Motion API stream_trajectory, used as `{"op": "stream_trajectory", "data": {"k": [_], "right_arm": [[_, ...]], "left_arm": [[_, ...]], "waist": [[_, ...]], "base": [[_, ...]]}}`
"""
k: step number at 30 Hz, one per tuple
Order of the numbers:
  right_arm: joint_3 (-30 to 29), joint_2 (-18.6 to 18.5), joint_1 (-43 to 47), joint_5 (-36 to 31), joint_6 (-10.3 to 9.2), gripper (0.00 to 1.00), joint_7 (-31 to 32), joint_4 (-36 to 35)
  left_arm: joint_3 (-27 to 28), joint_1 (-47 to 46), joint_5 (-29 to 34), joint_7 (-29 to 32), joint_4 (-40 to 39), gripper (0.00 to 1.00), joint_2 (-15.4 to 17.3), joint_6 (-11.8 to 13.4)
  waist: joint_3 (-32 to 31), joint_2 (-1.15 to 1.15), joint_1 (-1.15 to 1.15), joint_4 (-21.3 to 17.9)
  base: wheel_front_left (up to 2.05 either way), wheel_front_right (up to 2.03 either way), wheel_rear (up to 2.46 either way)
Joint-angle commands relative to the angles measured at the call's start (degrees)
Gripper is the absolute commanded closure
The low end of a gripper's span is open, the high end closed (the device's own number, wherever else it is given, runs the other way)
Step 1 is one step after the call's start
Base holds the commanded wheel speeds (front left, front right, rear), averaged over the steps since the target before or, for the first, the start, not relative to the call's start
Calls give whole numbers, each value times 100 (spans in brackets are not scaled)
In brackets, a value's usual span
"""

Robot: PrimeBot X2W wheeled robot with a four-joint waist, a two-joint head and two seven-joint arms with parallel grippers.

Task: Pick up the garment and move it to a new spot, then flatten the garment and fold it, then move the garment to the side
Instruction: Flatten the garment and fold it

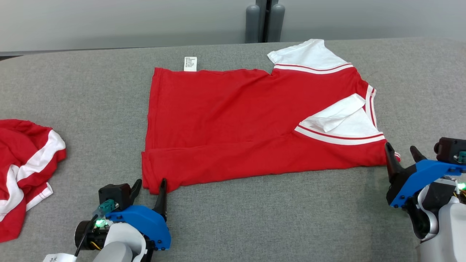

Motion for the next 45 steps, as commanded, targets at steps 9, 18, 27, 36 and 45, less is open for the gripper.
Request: {"op": "stream_trajectory", "data": {"k": [9, 18, 27, 36, 45], "right_arm": [[-339, 71, -516, -496, 1, 0, 4, 1106], [-316, 84, -553, -308, 0, 100, -105, 1511], [-80, 82, 140, 515, 0, 100, 13, 662], [58, 80, 1606, 1157, 1, 100, 888, -776], [10, 80, 2330, 1444, 1, 100, 1326, -1518]], "left_arm": [[-135, -332, -43, 204, 498, 0, -130, -107], [-153, -241, -449, 603, 841, 100, -281, -442], [264, 110, -898, 488, 192, 100, -123, -388], [237, 1050, -1103, 916, -881, 100, 85, -68], [258, 1642, -1253, 1277, -1408, 100, 319, 172]], "waist": [[197, 0, 1, 71], [132, 0, 1, 73], [-259, 0, 1, 82], [-602, 0, 1, 112], [-632, 0, 1, 31]], "base": [[0, 0, 0], [0, 0, 0], [0, 0, 0], [0, 0, 0], [0, 0, 0]]}}
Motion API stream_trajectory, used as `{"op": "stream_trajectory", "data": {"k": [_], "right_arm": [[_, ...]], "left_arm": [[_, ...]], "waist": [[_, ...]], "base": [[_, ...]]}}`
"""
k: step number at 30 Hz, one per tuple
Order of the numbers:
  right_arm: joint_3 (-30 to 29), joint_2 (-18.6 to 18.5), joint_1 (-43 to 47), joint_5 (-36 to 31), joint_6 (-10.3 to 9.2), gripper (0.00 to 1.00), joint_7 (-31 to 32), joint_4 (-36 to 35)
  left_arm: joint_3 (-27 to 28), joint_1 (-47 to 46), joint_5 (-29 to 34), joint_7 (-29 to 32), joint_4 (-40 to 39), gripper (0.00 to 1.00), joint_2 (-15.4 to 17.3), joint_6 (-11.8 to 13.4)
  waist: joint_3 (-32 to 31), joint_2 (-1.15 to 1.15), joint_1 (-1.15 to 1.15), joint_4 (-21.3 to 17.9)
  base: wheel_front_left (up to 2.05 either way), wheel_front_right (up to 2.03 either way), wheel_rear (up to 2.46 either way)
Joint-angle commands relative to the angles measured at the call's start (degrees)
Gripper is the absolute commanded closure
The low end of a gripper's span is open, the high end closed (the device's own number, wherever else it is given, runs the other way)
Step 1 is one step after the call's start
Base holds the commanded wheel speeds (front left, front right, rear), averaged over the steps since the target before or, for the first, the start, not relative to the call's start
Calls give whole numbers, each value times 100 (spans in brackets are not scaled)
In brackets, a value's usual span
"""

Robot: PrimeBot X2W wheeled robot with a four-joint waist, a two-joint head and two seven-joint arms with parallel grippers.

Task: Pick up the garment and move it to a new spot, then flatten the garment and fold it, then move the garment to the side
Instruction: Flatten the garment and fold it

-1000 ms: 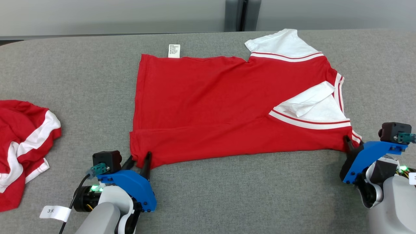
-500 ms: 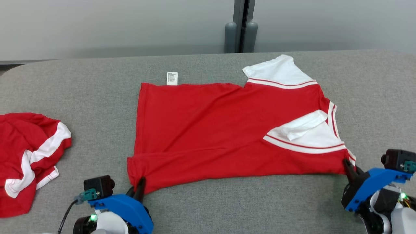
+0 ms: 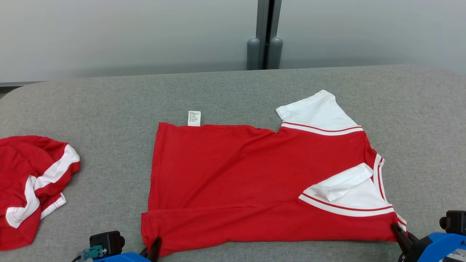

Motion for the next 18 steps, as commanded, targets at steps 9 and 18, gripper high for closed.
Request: {"op": "stream_trajectory", "data": {"k": [9, 18], "right_arm": [[-99, -17, 15, -96, 0, 97, -34, -47], [-238, -13, -300, -397, 1, 0, -33, -369]], "left_arm": [[91, 221, -45, 76, -212, 69, 169, 165], [97, 149, -173, 262, -419, 0, 233, 105]], "waist": [[21, 0, 0, 3], [25, 0, 0, 22]], "base": [[0, 0, 0], [0, 0, 0]]}}
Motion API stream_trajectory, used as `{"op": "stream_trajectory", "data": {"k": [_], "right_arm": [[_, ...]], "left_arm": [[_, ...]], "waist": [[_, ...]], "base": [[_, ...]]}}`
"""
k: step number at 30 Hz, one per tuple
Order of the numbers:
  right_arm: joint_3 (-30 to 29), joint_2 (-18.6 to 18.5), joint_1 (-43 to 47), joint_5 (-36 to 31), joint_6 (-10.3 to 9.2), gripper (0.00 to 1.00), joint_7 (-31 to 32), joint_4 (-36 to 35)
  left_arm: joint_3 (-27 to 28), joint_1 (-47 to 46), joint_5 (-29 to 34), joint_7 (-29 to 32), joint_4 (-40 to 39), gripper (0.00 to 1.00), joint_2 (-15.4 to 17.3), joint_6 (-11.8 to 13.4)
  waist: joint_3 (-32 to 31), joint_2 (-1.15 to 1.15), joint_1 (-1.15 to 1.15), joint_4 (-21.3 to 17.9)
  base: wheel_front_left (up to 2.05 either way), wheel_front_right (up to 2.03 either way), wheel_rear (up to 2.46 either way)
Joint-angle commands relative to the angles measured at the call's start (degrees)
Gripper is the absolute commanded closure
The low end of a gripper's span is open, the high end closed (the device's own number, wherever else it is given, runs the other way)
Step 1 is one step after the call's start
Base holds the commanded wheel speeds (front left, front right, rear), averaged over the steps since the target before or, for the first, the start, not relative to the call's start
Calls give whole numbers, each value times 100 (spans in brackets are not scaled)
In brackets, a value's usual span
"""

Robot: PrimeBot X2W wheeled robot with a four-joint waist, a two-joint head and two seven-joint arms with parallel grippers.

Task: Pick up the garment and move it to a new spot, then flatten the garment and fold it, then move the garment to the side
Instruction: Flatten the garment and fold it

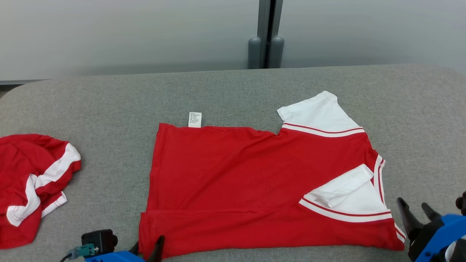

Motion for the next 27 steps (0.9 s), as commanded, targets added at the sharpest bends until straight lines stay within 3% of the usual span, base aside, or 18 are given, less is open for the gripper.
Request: {"op": "stream_trajectory", "data": {"k": [1, 6, 10, 12, 16, 21, 27], "right_arm": [[-15, -13, -112, -100, 1, 0, 53, -123], [157, -26, -645, -452, 1, 0, 509, -712], [604, -233, -1369, -419, 1, 0, 876, -720], [891, -369, -1798, -352, 1, 0, 1019, -542], [1527, -582, -2722, -333, 1, 0, 1196, -62], [2204, -535, -3804, -154, 1, 0, 1135, 666], [2586, -325, -4674, 50, 1, 0, 722, 1575]], "left_arm": [[24, -89, 33, 44, -64, 0, 105, -6], [13, -564, 179, 410, -538, 0, 477, -100], [-14, -1248, 258, 877, -751, 0, 700, -166], [-51, -1679, 399, 1096, -650, 0, 870, -222], [-181, -2549, 606, 1334, -269, 0, 1048, -599], [-185, -3362, 514, 1742, 349, 0, 1255, -1023], [-115, -3892, 398, 2121, 937, 0, 1451, -1198]], "waist": [[9, 0, 0, -4], [77, 0, 0, -26], [187, 0, 0, -86], [291, 0, 0, -142], [551, 0, 0, -297], [949, 0, 0, -571], [1296, 0, 0, -849]], "base": [[0, 0, 0], [0, 0, 0], [0, 0, 0], [0, 0, 0], [0, 0, 0], [0, 0, 0], [0, 0, 0]]}}
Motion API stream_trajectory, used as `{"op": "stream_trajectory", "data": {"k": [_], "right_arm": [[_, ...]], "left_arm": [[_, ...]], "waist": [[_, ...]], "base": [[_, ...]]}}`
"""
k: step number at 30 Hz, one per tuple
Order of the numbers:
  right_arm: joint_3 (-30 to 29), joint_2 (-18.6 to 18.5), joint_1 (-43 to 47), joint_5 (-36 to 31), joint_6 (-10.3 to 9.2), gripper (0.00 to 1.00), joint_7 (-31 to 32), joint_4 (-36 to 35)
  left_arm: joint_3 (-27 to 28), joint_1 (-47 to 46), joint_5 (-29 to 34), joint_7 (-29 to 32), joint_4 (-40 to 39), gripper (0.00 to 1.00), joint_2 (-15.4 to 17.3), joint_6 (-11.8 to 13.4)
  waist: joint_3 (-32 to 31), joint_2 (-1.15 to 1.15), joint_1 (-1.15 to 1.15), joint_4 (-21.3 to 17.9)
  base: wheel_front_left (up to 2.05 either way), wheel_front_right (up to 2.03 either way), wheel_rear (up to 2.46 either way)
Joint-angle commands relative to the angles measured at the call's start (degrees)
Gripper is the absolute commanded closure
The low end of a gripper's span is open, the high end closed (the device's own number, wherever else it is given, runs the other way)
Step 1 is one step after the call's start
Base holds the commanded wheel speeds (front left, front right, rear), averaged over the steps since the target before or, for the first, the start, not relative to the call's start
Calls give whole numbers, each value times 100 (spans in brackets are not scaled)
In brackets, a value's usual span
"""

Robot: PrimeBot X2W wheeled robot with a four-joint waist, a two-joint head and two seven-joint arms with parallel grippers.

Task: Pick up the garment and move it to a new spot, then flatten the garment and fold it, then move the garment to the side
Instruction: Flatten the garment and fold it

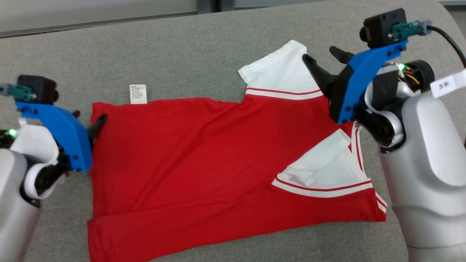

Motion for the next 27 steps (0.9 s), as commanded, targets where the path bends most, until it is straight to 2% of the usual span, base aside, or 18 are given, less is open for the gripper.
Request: {"op": "stream_trajectory", "data": {"k": [1, 13, 17, 21, 22, 23, 24, 25, 26, 27], "right_arm": [[74, 49, -161, 43, 1, 0, -106, 139], [405, 144, -768, 401, 1, 0, -662, 1029], [390, 86, -866, 451, 1, 0, -757, 1191], [355, 49, -934, 484, 1, 0, -803, 1340], [334, 41, -968, 485, 1, 0, -805, 1369], [313, 33, -1002, 504, 1, 0, -799, 1404], [277, 12, -1033, 516, 1, 0, -778, 1448], [261, 6, -1062, 518, 1, 0, -761, 1498], [229, -22, -1103, 503, 1, 0, -745, 1552], [196, -50, -1145, 480, 1, 0, -720, 1604]], "left_arm": [[50, -154, -16, 16, 71, 0, 4, -18], [125, -497, -29, 165, 591, 0, 77, 191], [-36, -514, 181, 439, 734, 0, 115, 464], [-67, -510, 195, 488, 698, 1, 76, 558], [-73, -504, 161, 458, 665, 14, 26, 548], [-73, -496, 109, 458, 663, 48, -19, 515], [-105, -498, 84, 463, 652, 57, -88, 462], [-137, -487, 71, 446, 638, 88, -150, 441], [-177, -472, 23, 453, 613, 100, -233, 412], [-219, -453, -16, 497, 604, 100, -310, 381]], "waist": [[48, 0, -2, -28], [420, 0, -2, -310], [509, 0, -2, -322], [572, 0, -2, -259], [590, 0, -2, -233], [611, 0, -2, -205], [637, 0, -2, -161], [658, 0, -2, -126], [683, 0, -2, -75], [709, 0, -2, -22]], "base": [[0, 0, 0], [0, 0, 0], [0, 0, 0], [0, 0, 0], [0, 0, 0], [0, 0, 0], [0, 0, 0], [0, 0, 0], [0, 0, 0], [0, 0, 0]]}}
